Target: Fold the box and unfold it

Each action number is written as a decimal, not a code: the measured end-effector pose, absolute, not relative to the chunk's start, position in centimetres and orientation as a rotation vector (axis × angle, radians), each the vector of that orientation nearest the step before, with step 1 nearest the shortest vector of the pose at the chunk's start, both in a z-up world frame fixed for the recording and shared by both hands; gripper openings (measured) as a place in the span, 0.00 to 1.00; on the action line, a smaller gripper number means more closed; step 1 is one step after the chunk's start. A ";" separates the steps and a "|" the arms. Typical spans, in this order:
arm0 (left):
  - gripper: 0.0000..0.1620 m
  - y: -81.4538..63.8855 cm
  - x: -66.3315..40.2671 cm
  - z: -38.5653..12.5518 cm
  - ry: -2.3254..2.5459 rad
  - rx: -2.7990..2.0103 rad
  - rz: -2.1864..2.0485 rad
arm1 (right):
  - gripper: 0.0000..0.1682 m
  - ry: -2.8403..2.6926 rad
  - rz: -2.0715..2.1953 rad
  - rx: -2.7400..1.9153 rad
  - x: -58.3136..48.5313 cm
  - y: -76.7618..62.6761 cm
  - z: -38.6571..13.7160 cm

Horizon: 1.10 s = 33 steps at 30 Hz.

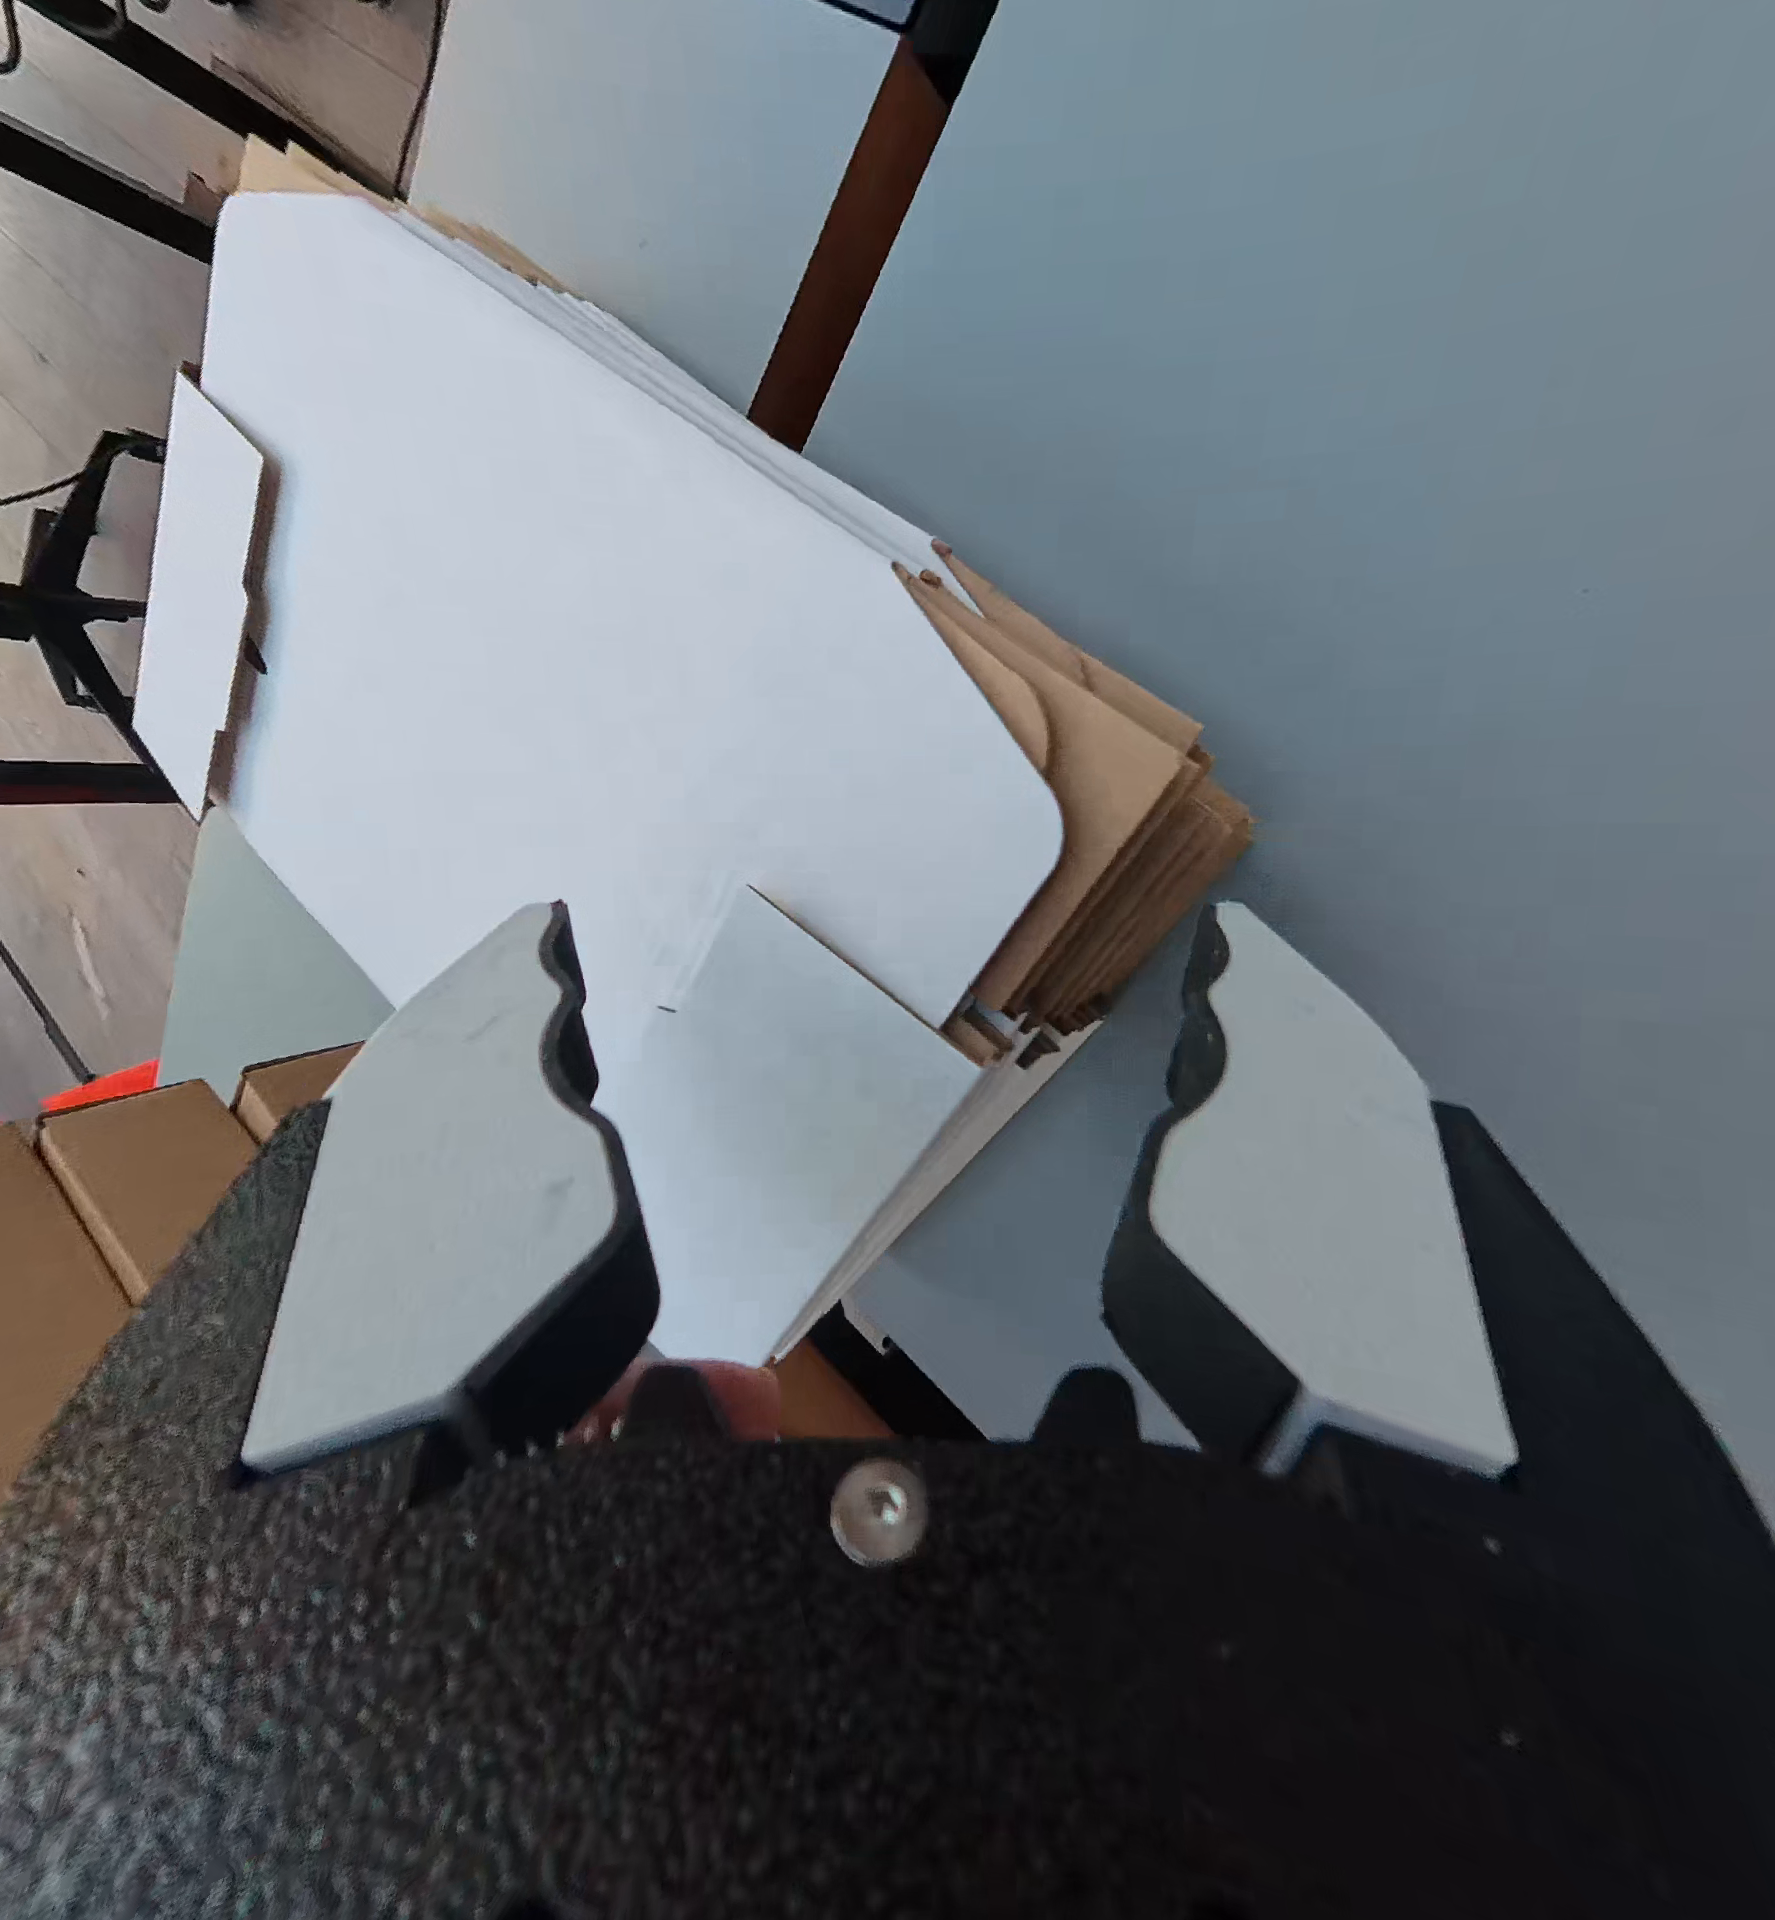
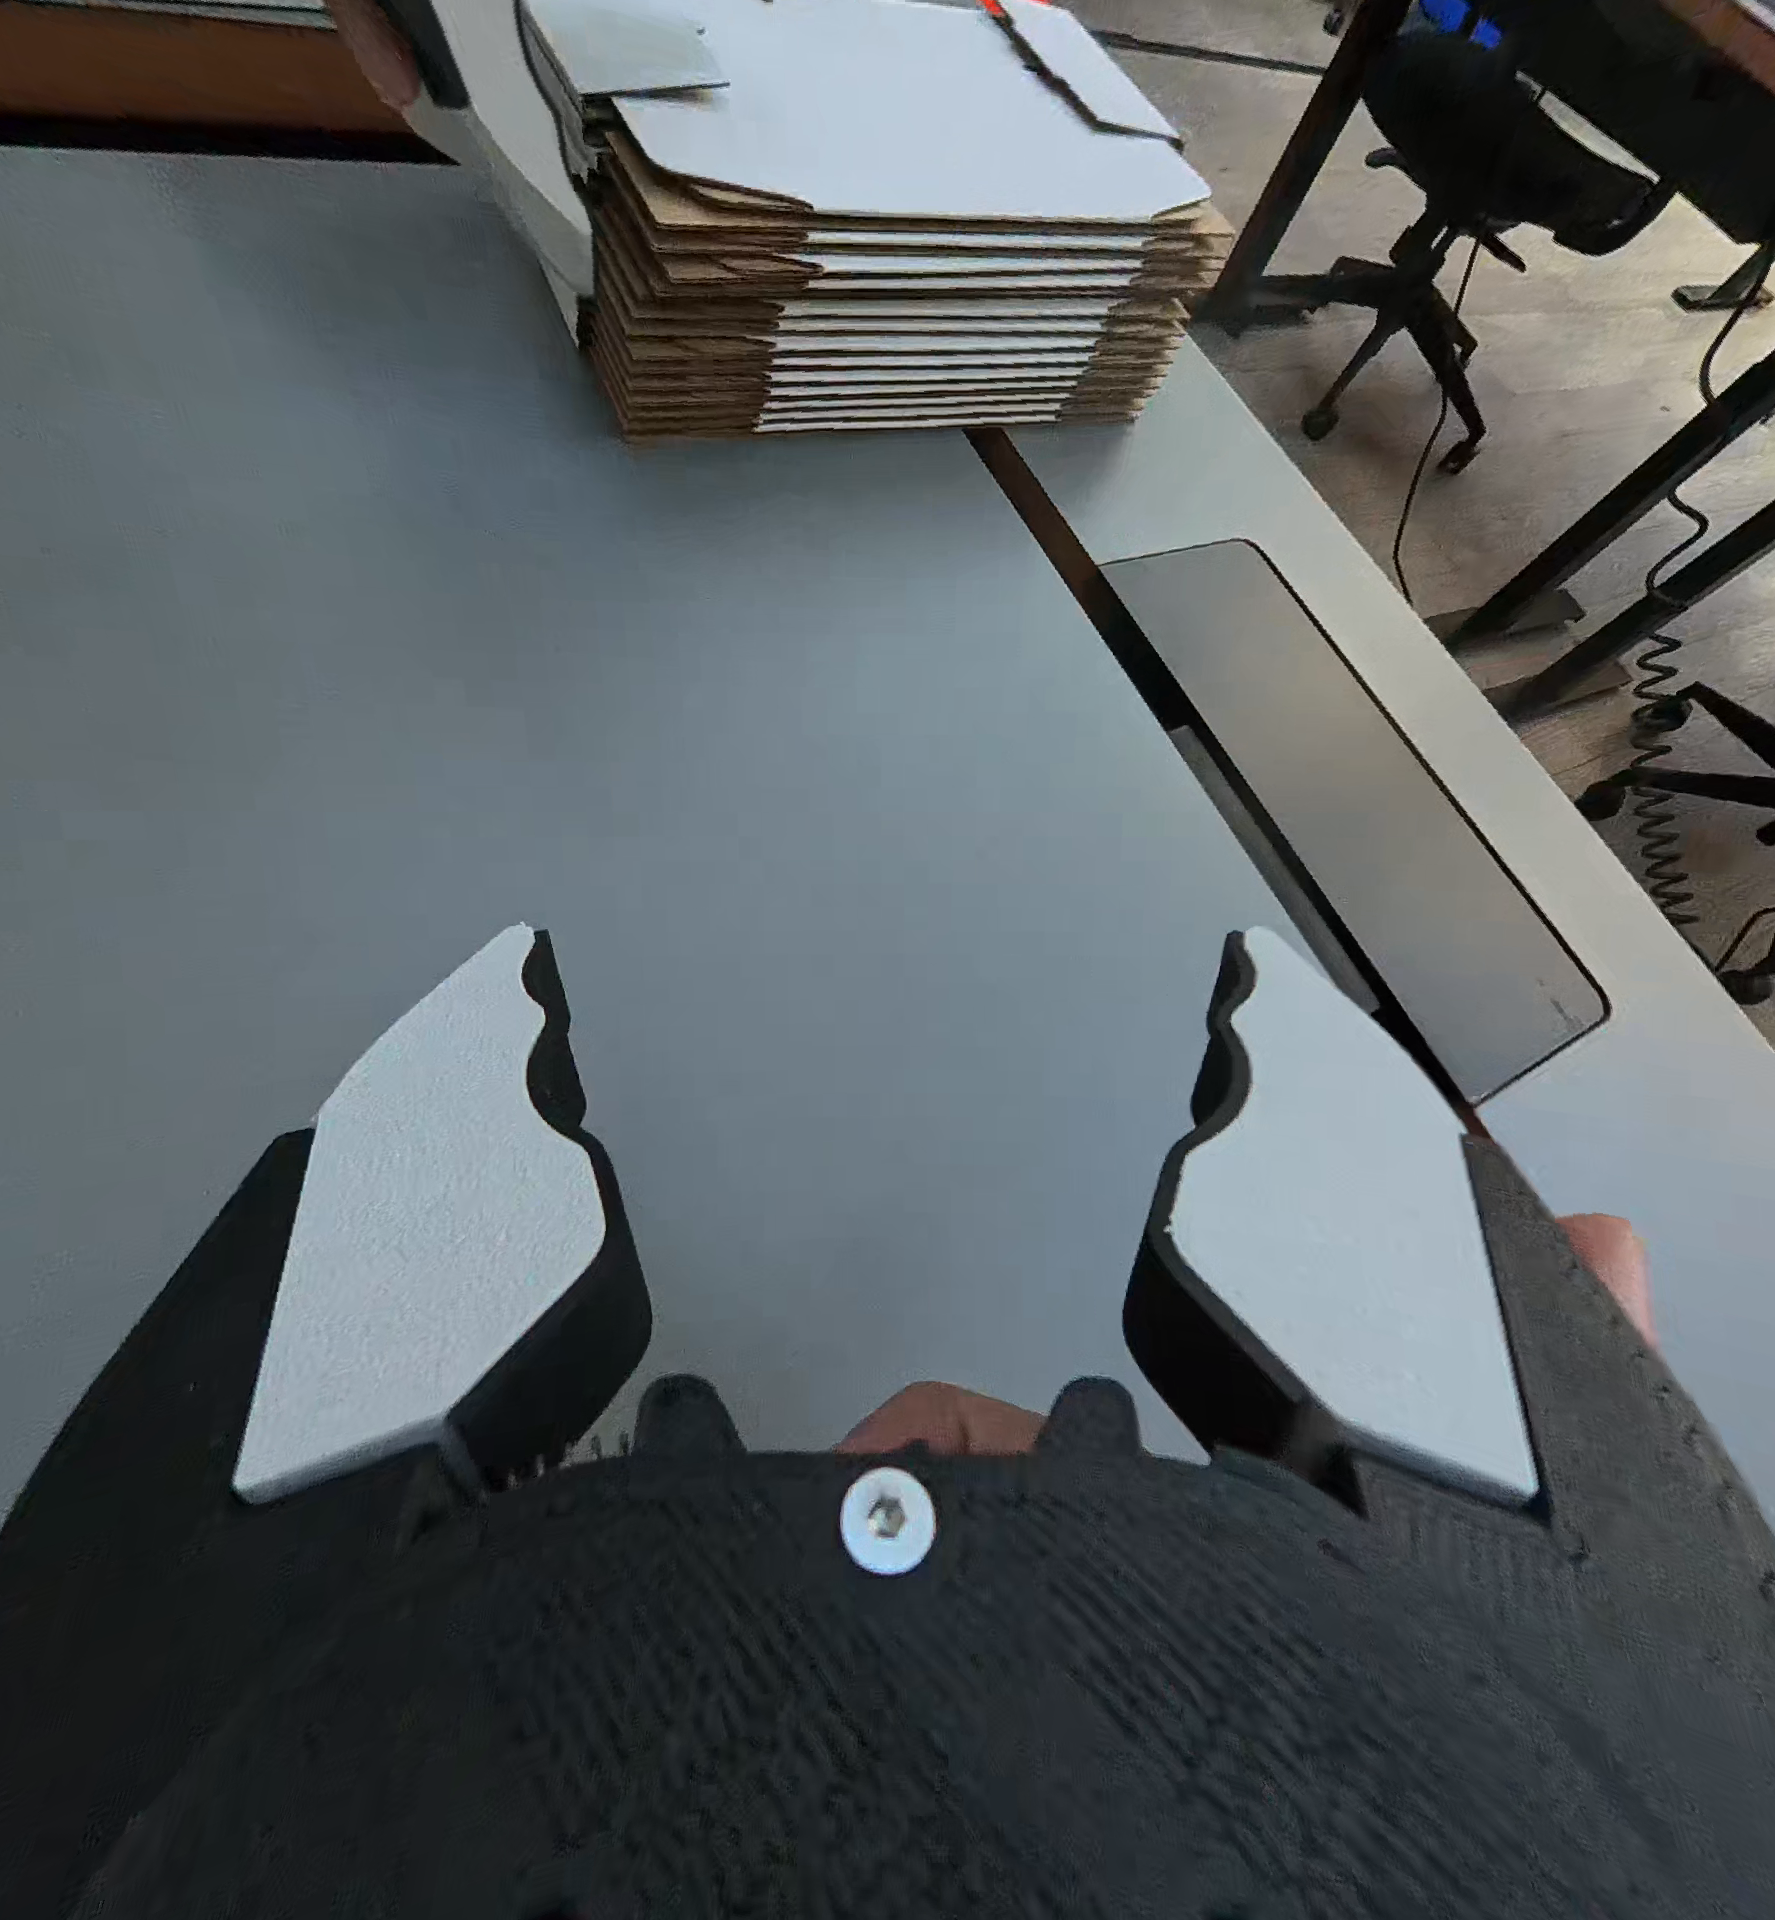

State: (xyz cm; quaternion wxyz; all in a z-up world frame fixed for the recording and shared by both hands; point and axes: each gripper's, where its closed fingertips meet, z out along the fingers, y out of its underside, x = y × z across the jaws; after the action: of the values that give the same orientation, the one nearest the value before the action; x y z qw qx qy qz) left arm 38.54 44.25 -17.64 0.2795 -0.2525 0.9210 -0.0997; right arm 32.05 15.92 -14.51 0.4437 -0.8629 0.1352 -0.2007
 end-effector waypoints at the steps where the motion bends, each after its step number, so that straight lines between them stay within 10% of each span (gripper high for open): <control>1: 0.65 44.3 38.6 -18.2 2.495 -0.705 -0.280 | 0.70 0.330 -0.514 -2.149 32.2 15.7 -14.6; 15: 0.49 41.4 33.9 -15.7 2.162 -0.240 -0.120 | 0.69 0.346 -0.553 -2.178 33.0 14.5 -15.1; 22: 0.05 43.7 34.4 -15.0 1.734 -0.038 0.253 | 0.68 0.325 -0.603 -2.183 32.8 14.6 -14.5; 33: 0.03 33.2 24.8 -6.5 1.403 0.049 0.183 | 0.61 0.434 -0.625 -2.055 31.3 12.2 -10.7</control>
State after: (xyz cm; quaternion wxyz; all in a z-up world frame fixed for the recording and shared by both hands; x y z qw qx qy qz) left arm 24.79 33.17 -6.49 0.7597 0.0223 0.6444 0.0840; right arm 31.29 12.20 -10.71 0.4573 -0.8341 0.1761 -0.2534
